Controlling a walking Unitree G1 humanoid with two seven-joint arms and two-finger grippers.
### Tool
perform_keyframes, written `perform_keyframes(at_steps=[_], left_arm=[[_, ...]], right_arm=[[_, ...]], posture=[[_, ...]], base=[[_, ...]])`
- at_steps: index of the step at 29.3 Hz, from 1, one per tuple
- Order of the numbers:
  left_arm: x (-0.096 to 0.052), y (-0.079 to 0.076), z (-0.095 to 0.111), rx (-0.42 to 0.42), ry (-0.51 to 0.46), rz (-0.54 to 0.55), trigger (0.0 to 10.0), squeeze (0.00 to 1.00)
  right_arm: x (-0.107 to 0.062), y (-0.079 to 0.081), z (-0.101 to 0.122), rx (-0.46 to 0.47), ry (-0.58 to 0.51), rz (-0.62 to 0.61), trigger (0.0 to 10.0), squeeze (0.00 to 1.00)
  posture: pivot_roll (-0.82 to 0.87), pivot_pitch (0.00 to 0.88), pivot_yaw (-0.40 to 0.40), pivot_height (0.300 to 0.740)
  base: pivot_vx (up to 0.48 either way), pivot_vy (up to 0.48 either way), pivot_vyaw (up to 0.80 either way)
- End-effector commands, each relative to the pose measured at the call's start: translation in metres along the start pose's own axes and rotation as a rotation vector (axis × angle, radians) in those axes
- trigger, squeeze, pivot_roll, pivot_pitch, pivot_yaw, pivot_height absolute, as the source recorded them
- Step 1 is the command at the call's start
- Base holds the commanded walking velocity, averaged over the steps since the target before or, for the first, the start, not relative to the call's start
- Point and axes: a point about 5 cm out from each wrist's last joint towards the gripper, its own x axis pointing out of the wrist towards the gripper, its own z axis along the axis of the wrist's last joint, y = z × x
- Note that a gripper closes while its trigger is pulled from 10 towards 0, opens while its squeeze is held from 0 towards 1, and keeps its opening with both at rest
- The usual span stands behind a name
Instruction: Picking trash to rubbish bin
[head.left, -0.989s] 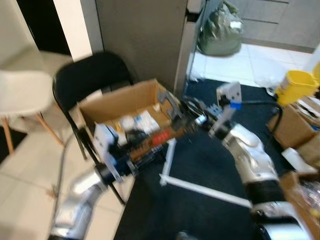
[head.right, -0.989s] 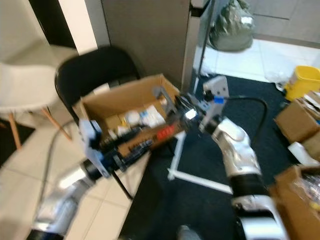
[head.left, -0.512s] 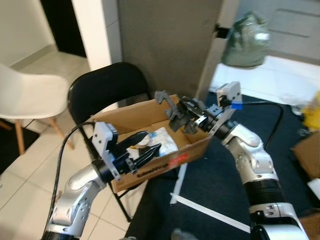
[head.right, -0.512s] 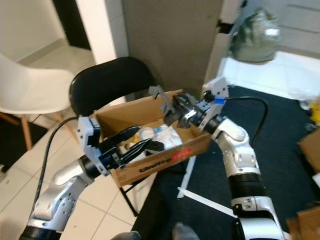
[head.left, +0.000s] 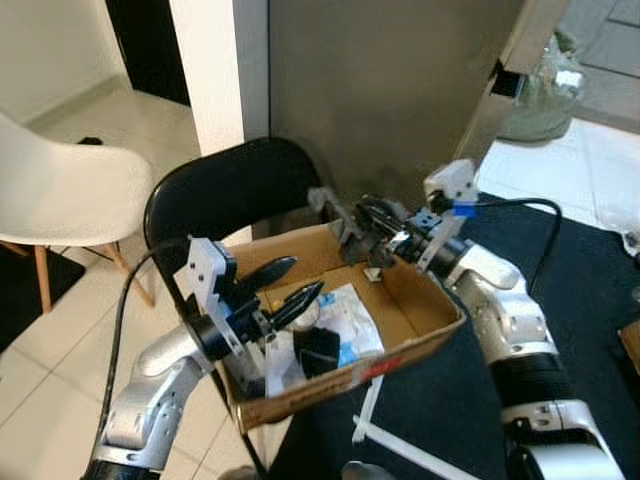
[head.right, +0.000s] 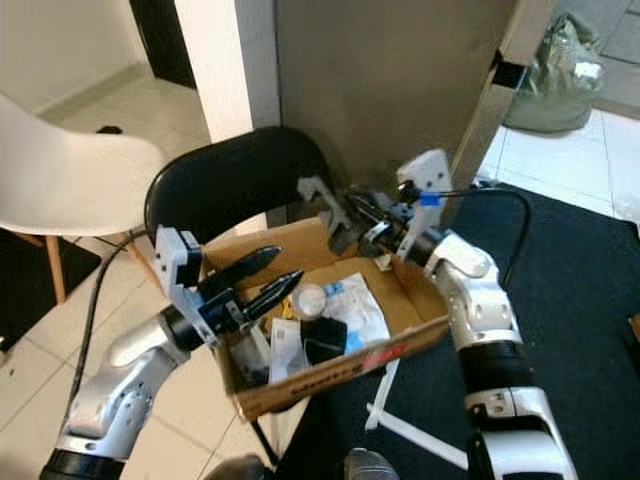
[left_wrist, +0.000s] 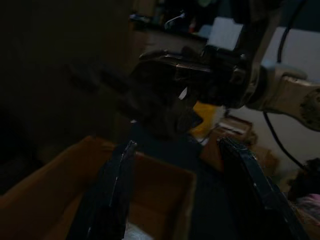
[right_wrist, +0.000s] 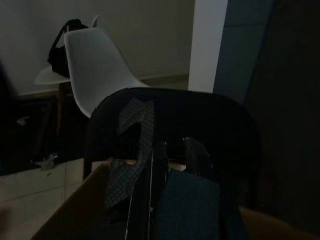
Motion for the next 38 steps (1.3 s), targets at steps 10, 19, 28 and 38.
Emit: perform_keyframes(at_steps=[10,19,28,38], left_arm=[[-0.005,0.0,-0.003,-0.03,0.035,0.052,10.0,0.0],[-0.006,-0.002,-0.005,-0.037,0.051,0.046,10.0,0.0],[-0.005,-0.002,-0.006,-0.017,0.058,0.035,10.0,0.0],[-0.005,0.001,-0.01,-0.031,0.06,0.038,10.0,0.0]], right_arm=[[-0.006,0.002,-0.01,-0.098,0.117,0.057,10.0,0.0],[-0.004,-0.01,-0.006,-0.117,0.091,-0.053,10.0,1.0],[-0.002,-0.022,-0.004,-0.116,0.076,-0.157,10.0,1.0],[-0.007,-0.021,0.001,0.006,0.005,-0.072,10.0,0.0]], posture=[[0.02,0.0,-0.011,0.74],[0.03,0.0,-0.007,0.74],[0.04,0.0,-0.017,0.74],[0.04,0.0,-0.025,0.74]], base=[[0.0,0.0,0.0],[0.0,0.0,0.0],[0.0,0.0,0.0],[0.0,0.0,0.0]])
